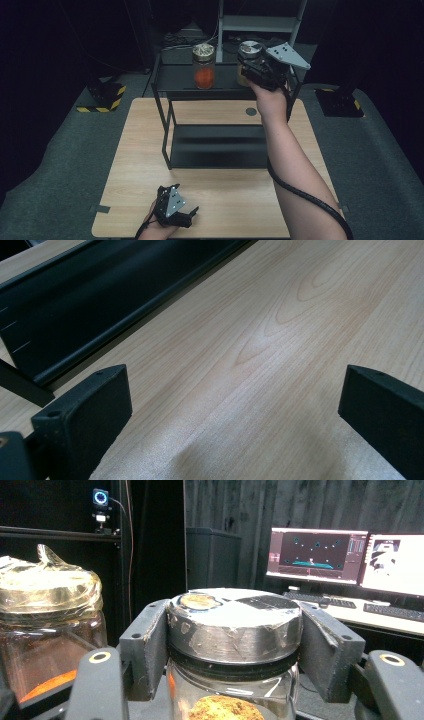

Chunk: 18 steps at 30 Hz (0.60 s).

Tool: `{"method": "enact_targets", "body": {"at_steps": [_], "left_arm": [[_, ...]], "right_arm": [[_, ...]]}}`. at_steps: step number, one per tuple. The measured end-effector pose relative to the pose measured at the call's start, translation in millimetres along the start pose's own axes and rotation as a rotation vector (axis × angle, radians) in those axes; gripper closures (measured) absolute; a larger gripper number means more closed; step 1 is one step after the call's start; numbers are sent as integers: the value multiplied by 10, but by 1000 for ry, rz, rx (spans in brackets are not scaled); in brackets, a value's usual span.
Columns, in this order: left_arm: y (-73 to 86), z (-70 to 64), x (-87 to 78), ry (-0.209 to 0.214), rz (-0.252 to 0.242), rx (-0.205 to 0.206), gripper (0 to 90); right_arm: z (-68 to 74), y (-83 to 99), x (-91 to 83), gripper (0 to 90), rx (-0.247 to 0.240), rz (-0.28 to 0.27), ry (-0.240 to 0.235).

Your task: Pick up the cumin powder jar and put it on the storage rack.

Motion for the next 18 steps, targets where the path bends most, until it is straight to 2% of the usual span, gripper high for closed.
{"method": "enact_targets", "body": {"at_steps": [6, 18], "left_arm": [[9, 5, -1, 3, -5, -3, 10], [19, 12, -5, 5, -11, -2, 10]], "right_arm": [[5, 0, 16, 344, 1, 0, 4], [-39, 30, 31, 341, 35, -7, -2]]}}
Point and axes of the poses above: each handheld gripper's, and its own axes: x roughly forward along the jaws, y roughly out of its underside, z roughly to its left, the point moved 1 cm from there along x, roughly forward along the jaws, and after that the axes turned 9 degrees about z, right-handed, at the moved point
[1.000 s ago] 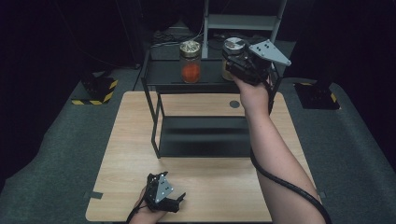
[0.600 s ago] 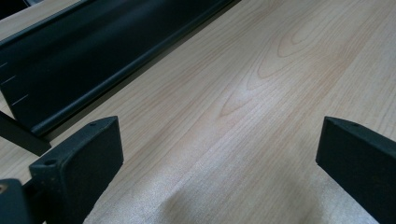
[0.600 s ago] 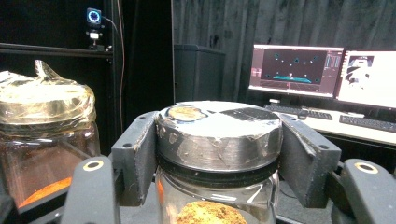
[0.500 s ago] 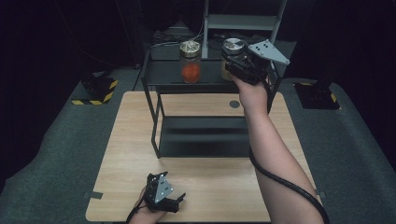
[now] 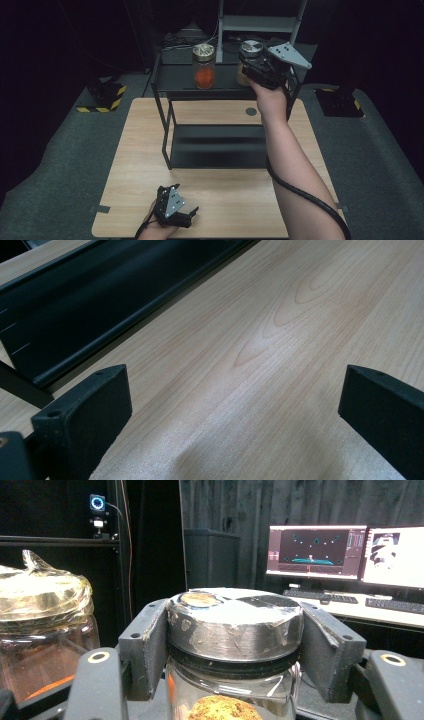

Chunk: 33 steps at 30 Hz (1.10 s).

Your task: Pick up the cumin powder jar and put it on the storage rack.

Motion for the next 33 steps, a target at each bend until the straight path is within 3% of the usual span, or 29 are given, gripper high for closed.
{"method": "enact_targets", "body": {"at_steps": [9, 16, 22, 26, 33], "left_arm": [[3, 8, 1, 5, -1, -4, 10], [9, 16, 0, 8, -5, -8, 10], [9, 16, 0, 8, -5, -6, 10], [10, 16, -1, 9, -5, -6, 10], [-1, 13, 2, 9, 1, 0, 10]], "right_arm": [[-3, -19, -15, 335, -9, 10, -1], [11, -63, -16, 242, -13, 36, -10], [69, -70, -22, 70, -15, 42, 7], [78, -53, -43, 1, -16, 40, 10], [57, -18, -119, 0, -17, 40, -5]]}}
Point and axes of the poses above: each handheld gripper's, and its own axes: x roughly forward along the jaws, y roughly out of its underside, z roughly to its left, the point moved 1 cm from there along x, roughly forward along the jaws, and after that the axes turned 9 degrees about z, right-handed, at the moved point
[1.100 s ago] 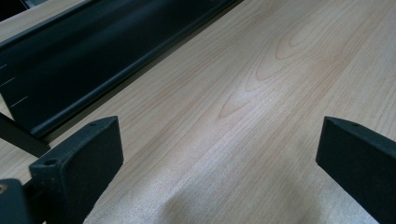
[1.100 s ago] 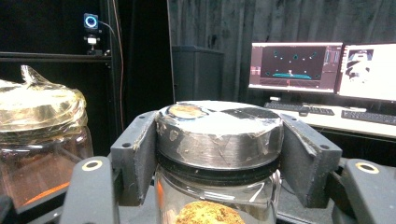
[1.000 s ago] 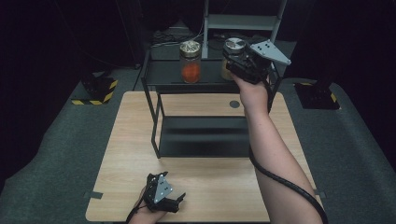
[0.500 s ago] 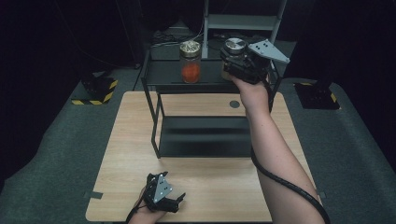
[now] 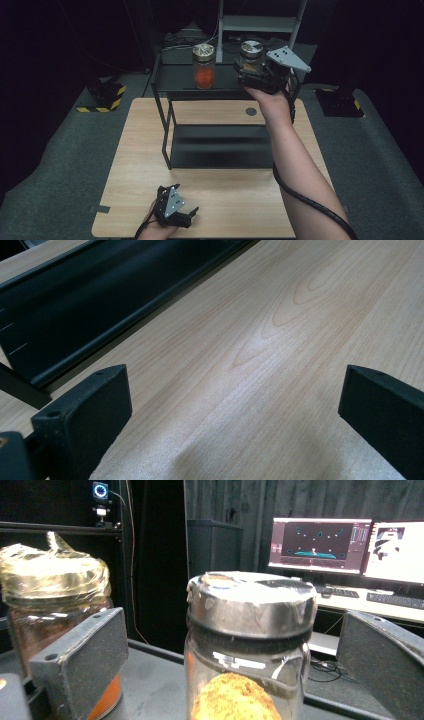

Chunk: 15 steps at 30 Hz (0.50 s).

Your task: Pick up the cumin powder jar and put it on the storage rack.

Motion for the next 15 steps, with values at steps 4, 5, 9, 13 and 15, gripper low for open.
{"method": "enact_targets", "body": {"at_steps": [4, 5, 9, 13, 15], "left_arm": [[-3, -3, 1, -1, 1, 2, 10], [-5, -3, 2, 0, 2, 3, 10], [-8, 3, 4, 2, 4, 2, 10], [-4, 11, 2, 5, 2, -2, 10], [-4, 11, 3, 5, 2, -1, 10]], "right_arm": [[8, 15, -72, 0, -4, 3, 3], [2, 18, -93, 0, -3, 0, -1], [2, 35, -173, 0, 1, -9, -14], [34, 65, -249, 0, -1, -19, -23], [47, 80, -286, 0, -7, -20, -26]]}}
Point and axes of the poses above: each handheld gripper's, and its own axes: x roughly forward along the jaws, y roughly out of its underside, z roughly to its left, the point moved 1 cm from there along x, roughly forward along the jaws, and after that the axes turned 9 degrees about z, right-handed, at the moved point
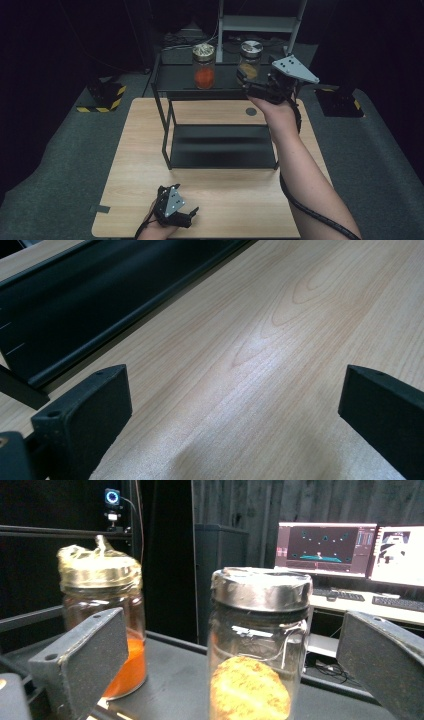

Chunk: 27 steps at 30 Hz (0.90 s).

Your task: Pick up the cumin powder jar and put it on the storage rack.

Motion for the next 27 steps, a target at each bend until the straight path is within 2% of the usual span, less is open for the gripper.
{"method": "enact_targets", "body": {"at_steps": [13, 27], "left_arm": [[0, 9, 2, 4, 0, -5, 10], [3, 7, 0, 4, -2, -5, 10]], "right_arm": [[-8, 193, -278, 0, -20, 7, -19], [-38, 609, -612, 0, -60, 22, -60]]}}
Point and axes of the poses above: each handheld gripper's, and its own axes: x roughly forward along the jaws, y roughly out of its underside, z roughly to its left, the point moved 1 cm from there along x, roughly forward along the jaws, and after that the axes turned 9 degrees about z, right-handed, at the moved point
